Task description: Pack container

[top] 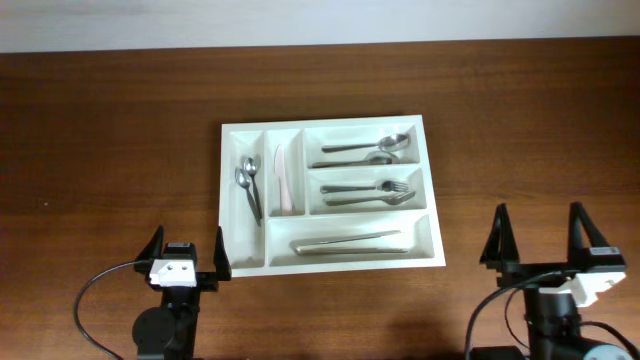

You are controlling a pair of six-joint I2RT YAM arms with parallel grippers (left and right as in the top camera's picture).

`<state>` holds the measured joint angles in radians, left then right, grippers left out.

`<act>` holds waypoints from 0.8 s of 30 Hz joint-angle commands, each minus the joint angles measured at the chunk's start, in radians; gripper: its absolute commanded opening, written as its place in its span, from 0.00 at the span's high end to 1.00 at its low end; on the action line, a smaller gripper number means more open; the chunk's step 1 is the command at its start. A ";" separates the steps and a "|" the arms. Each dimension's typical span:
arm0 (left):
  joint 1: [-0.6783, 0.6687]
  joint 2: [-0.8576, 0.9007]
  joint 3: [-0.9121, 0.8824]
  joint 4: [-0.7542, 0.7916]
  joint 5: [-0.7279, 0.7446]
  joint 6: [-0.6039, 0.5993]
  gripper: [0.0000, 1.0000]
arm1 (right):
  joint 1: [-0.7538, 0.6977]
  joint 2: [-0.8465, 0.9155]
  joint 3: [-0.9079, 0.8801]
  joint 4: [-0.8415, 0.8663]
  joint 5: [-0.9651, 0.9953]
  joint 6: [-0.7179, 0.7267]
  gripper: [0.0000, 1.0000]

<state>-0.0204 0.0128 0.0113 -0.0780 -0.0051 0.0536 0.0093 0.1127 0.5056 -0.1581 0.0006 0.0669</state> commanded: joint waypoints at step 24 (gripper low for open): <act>-0.003 -0.008 -0.003 -0.005 -0.002 0.016 0.01 | 0.008 -0.109 -0.429 0.311 0.012 -0.008 0.01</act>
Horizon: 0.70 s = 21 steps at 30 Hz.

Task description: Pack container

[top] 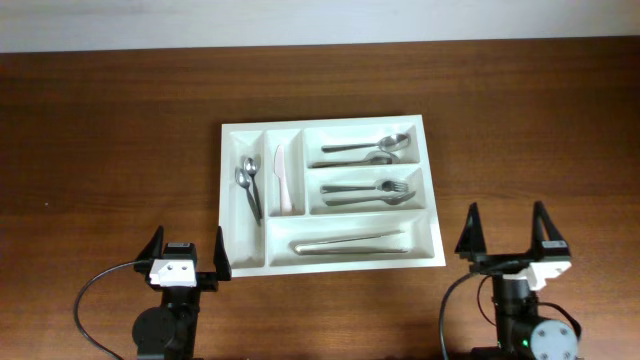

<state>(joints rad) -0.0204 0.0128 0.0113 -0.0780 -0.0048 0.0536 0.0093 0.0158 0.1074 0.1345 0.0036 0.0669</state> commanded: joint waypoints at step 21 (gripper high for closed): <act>-0.003 -0.008 -0.003 -0.005 -0.002 0.016 0.01 | 0.008 -0.013 -0.102 -0.196 0.003 -0.007 0.01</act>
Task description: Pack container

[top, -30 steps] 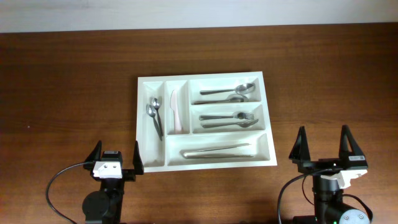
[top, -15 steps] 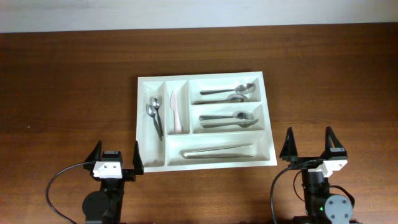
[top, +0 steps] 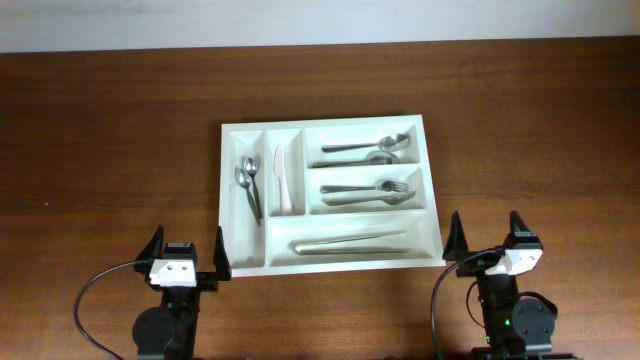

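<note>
A white cutlery tray [top: 232, 135] lies in the middle of the brown table. Its left slot holds two small spoons [top: 248, 184], the slot beside it a white knife [top: 283, 180]. Two big spoons [top: 366, 149] fill the upper right slot, forks [top: 370, 192] the one below, and metal knives [top: 350, 243] the long bottom slot. My left gripper [top: 186, 253] stands open at the tray's lower left corner. My right gripper [top: 485, 237] stands open just right of the tray's lower right corner. Neither holds anything.
The table's far edge [top: 320, 44] meets a pale wall at the top. Black cables [top: 95, 290] loop beside both arm bases near the front edge.
My right gripper has moved a little left and toward the front, now closer to the tray's lower right corner. The left gripper and the cutlery have not moved.
My right gripper stood open far out to the right of the tray. Then it was nearer, still open and empty. Now it sits close to the tray's corner. The left gripper and the tray's contents stayed as they were.
</note>
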You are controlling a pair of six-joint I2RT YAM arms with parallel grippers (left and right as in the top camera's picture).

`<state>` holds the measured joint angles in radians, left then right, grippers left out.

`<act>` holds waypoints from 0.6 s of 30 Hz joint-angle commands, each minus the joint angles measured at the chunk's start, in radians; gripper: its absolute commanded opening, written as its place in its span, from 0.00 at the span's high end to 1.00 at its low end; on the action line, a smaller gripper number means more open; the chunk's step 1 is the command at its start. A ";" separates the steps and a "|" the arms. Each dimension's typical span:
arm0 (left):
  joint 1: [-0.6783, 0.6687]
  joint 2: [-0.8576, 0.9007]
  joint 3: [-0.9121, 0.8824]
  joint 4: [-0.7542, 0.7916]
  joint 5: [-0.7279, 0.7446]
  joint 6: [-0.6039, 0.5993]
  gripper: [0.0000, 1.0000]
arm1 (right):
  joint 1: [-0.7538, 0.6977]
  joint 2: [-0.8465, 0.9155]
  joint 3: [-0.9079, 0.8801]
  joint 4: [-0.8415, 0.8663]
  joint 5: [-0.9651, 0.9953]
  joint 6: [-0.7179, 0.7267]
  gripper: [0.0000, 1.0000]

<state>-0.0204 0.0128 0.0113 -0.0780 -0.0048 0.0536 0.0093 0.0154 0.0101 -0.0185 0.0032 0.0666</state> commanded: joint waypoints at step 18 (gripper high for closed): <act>-0.003 -0.008 -0.003 -0.005 -0.003 0.016 0.01 | 0.008 -0.012 -0.005 -0.063 0.006 -0.096 0.01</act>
